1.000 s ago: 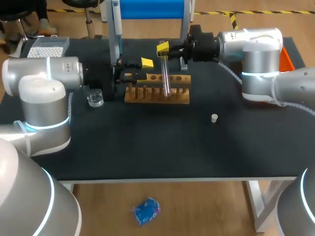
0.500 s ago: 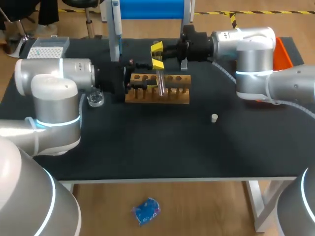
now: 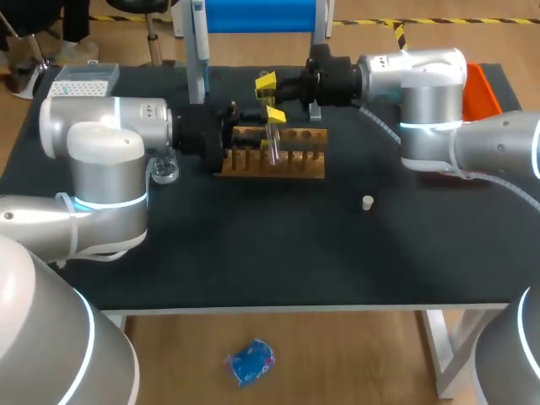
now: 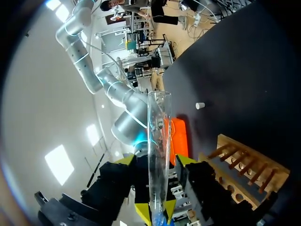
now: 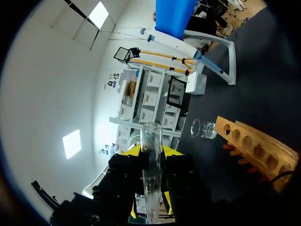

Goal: Invert the test tube, pick up the pipette, mount the tip to pipette, aspirate from beaker and dispense into the tube, eject the tip, return the pipette, and cap with the stopper.

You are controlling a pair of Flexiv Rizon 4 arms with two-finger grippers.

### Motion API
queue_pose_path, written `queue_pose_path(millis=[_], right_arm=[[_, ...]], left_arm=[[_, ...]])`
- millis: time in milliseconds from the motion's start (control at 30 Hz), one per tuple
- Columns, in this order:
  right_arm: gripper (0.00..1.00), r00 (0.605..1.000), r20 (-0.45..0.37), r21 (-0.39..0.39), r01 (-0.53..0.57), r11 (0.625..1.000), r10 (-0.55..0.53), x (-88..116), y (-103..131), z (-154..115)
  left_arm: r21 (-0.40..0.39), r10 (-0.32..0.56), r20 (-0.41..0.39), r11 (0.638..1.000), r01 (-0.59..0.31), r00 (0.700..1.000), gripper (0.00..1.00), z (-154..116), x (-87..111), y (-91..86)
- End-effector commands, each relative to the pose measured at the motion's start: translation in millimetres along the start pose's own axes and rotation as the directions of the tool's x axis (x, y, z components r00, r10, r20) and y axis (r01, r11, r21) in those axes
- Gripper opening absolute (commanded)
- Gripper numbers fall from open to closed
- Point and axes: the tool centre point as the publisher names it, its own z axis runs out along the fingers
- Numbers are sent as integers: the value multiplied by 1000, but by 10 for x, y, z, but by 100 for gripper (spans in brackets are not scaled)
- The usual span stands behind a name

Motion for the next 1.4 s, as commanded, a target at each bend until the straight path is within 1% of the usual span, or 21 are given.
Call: queue_pose_path(millis=[33,133,267,300,367,400,600,633,667,800,900,967,1033,1100,1133,1167,1200,1233,1267,1333,1400], right_arm=[[0,1000,-4,4,2,1000,-2,-20,19,1],[0,1000,-4,5,2,1000,-2,-19,20,2],[0,1000,-6,6,2,1000,-2,-17,19,5],[0,1000,-7,6,2,1000,-2,-16,16,8],[0,1000,-7,8,0,1000,0,-15,14,9],[0,1000,-7,8,0,1000,0,-16,13,9],[0,1000,-8,10,-9,1000,9,-20,3,1],[29,1000,-9,11,-15,1000,15,-20,2,1],[100,1000,-9,11,-16,1000,16,-20,0,0],[100,1000,3,-15,11,1000,-11,-3,14,-48],[100,997,27,-46,73,996,-72,26,42,-119],[100,987,47,-60,157,986,-155,65,64,-181],[100,951,104,-57,299,952,-293,115,96,-262],[100,878,167,-22,459,888,-449,174,116,-348],[100,829,194,5,534,846,-524,211,116,-393],[100,761,194,19,628,778,-619,277,87,-429],[100,694,221,64,691,720,-686,324,78,-467],[100,632,234,119,736,666,-739,335,68,-503],[100,582,239,139,772,621,-777,343,58,-533],[100,587,237,135,770,624,-775,354,43,-556],[100,587,237,135,770,624,-775,354,43,-556]], left_arm=[[-16,3,4,1000,-3,1000,45,3,-4,-25],[-18,1,7,1000,-1,1000,45,3,-2,-24],[-20,-2,9,1000,3,1000,33,9,9,-23],[-20,-3,8,1000,3,1000,29,11,13,-24],[-20,-4,8,1000,4,1000,4,11,14,-25],[-20,-5,7,1000,5,1000,0,12,14,-27],[-18,-5,10,1000,5,1000,0,14,14,-34],[-18,-5,11,1000,5,1000,0,13,13,-35],[-18,-5,12,1000,5,1000,0,10,7,-37],[-19,-24,23,1000,24,999,0,-11,-21,-31],[12,-100,90,995,100,991,0,-22,-108,-32],[44,-115,36,993,113,993,0,-54,-151,-17],[49,-175,44,984,172,984,0,-105,-224,12],[39,-225,53,974,223,973,0,-154,-303,52],[41,-235,38,971,234,971,0,-176,-339,73],[37,-238,23,971,238,971,0,-194,-365,90],[26,-249,27,968,248,968,0,-209,-392,111],[19,-252,18,968,252,967,0,-224,-405,129],[17,-251,-9,968,251,968,0,-240,-404,142],[3,-188,-42,982,188,981,0,-269,-410,179],[3,-188,-42,982,188,981,0,-269,-410,179]])
